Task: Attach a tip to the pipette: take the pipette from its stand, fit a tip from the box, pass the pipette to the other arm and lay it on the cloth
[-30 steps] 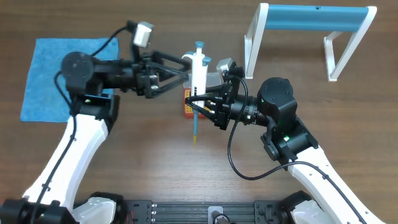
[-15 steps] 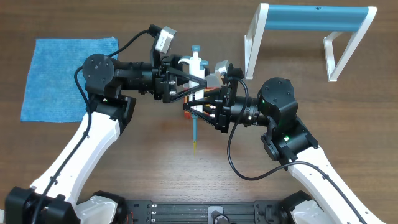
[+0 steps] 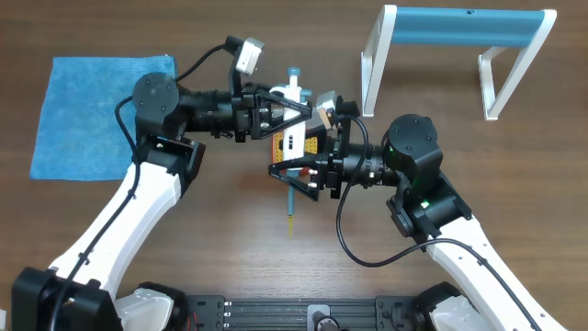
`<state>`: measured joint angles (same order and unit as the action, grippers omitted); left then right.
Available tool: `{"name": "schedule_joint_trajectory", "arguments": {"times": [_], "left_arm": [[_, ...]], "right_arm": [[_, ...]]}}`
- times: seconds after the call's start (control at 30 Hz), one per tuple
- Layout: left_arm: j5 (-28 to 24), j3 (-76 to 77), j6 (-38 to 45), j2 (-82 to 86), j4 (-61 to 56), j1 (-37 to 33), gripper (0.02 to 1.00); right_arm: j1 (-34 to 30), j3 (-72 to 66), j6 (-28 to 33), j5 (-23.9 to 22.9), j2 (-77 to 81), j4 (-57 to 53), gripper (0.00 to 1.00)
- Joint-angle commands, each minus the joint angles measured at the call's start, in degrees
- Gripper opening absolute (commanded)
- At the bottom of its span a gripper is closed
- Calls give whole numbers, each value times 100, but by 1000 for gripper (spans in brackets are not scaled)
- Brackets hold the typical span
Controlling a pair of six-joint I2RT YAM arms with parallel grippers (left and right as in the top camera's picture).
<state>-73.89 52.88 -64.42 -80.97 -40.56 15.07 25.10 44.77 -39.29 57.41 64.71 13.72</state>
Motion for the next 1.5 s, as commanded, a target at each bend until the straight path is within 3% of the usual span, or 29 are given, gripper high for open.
{"name": "schedule_joint_trajectory", "arguments": {"times": [0.03, 0.13, 0.2, 0.33, 0.37, 0.47, 0.67, 0.73, 0.83, 0.9, 1.03, 1.1, 1.17, 1.23, 1.5], "left_arm": [[275, 114, 1193, -221, 1742, -518, 27], [859, 114, 2291, -284, 3602, -1001, 27], [1762, 114, 2868, -289, 4970, -1401, 27], [3174, 127, 3379, -289, 6590, -2026, 27], [3237, 184, 3628, -289, 7042, -2251, 25], [3322, 678, 4487, -337, 8533, -2994, 25], [4728, 3106, 5956, -1340, 11204, -4124, 27], [5694, 4809, 6286, -2280, 12284, -4207, 25], [6887, 7016, 6498, -3506, 13210, -4083, 25], [7705, 8268, 6605, -4214, 13473, -3945, 25], [7834, 9374, 6815, -5045, 13014, -3818, 25], [7976, 9377, 7001, -5268, 12614, -3783, 25], [7971, 9377, 7287, -5471, 12395, -3755, 25], [7976, 9377, 7630, -5685, 12246, -3738, 25], [8179, 9368, 8124, -6533, 11888, -3654, 25]], "right_arm": [[-940, 94, 306, 798, -11, -13, 781], [-1840, 94, 297, 1543, -11, -20, 785], [-2618, 94, 291, 1838, -9, -173, 787], [-3563, 94, 291, 1875, -11, -507, 787], [-3731, 94, 291, 1875, -11, -579, 790], [-3805, 94, 302, 1823, -11, -597, 790], [-3477, 94, 380, 1257, -2, -752, 792], [-3191, 94, 603, 649, 2, -1261, 790], [-2796, 94, 962, -1021, 0, -2568, 794], [-2634, 94, 942, -2704, 0, -3519, 792], [-2365, 94, 660, -5337, -11, -4538, 792], [-2251, 94, 564, -6295, -11, -4647, 792], [-2199, 94, 535, -6815, -11, -4553, 792], [-2194, 94, 544, -7018, -11, -4417, 792], [-2194, 94, 597, -7047, -9, -4583, 794]]}}
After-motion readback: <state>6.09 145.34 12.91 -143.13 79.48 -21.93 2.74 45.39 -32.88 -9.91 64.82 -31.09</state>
